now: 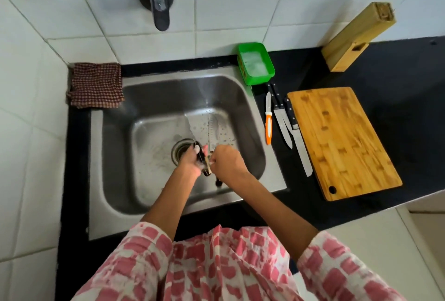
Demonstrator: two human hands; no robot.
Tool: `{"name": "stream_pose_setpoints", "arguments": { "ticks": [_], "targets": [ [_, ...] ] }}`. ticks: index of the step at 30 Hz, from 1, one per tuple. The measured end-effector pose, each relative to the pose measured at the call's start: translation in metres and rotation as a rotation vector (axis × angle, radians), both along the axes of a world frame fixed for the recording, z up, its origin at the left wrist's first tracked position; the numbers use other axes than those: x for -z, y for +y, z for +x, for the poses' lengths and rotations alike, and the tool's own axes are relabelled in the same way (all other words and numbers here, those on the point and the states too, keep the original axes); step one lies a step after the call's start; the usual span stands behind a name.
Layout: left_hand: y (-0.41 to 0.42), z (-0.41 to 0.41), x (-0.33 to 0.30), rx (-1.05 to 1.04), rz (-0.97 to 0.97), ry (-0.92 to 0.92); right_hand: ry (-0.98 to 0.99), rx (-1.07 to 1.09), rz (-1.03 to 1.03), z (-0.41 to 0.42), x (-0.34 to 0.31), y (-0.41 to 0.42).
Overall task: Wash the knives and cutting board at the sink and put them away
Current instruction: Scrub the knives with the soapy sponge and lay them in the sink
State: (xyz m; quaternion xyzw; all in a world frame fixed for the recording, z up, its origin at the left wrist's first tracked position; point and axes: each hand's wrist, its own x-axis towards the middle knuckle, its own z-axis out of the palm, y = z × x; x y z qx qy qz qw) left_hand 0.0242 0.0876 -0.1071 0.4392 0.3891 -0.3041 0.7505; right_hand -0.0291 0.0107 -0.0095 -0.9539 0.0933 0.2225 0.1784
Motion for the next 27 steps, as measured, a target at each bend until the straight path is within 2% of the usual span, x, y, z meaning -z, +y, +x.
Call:
{"name": "stream_pose_setpoints", "arguments": {
  "ticks": [5, 11, 13, 15, 17, 19, 21, 24, 27],
  "targets": [
    [-0.029, -0.01, 0.044, 0.218, 0.19, -0.042, -0.011, 0.17, 0.093, 0.019, 0.025, -0.026],
    [-0.039, -0.011, 0.066, 0.36, 0.231, -0.063, -0.064, 0.453, 0.437, 0.026, 0.034, -0.057],
    [-0.047, -0.007, 0.05, 0.369, 0.36, -0.19, -0.075, 0.591, 0.622, 0.026, 0.027, -0.069],
    [-0.062, -0.006, 0.023, 0.379, 0.531, -0.428, -0.102, 0.792, 0.885, 0.026, 0.012, -0.087],
    [-0.085, -0.006, -0.005, 0.52, 0.689, -0.63, -0.195, 0.938, 1.072, 0.026, -0.004, -0.109],
    [-0.114, -0.002, -0.028, 0.647, 0.834, -0.789, -0.3, 1.007, 1.125, 0.026, -0.017, -0.134],
    [-0.143, 0.003, -0.046, 0.738, 0.932, -0.857, -0.375, 1.054, 1.143, 0.026, -0.024, -0.156],
    [-0.172, 0.005, -0.055, 0.898, 1.011, -0.826, -0.425, 1.109, 1.121, 0.023, -0.028, -0.176],
    [-0.175, 0.0, -0.052, 0.918, 1.061, -0.77, -0.455, 1.095, 1.087, 0.019, -0.029, -0.187]
  ]
}}
